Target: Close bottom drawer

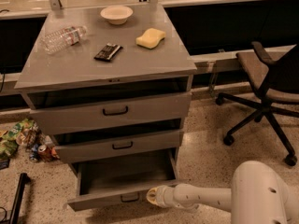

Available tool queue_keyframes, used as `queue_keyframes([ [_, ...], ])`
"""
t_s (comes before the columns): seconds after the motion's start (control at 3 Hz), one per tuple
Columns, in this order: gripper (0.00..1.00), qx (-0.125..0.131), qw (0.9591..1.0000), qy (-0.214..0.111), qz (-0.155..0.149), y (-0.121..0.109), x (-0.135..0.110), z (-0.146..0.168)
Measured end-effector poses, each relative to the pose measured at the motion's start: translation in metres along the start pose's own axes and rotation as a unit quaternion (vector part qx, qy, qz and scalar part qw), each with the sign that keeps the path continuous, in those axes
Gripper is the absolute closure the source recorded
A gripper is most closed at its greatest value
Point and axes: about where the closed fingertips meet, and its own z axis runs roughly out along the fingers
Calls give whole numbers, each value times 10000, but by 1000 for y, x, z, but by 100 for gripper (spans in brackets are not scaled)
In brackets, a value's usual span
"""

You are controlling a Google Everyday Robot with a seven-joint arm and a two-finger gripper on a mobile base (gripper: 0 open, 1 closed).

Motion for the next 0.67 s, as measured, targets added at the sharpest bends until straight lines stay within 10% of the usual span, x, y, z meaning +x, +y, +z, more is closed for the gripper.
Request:
queue_keyframes([
  [0.67, 100, 237, 9995, 88, -196, -31, 17, 7],
])
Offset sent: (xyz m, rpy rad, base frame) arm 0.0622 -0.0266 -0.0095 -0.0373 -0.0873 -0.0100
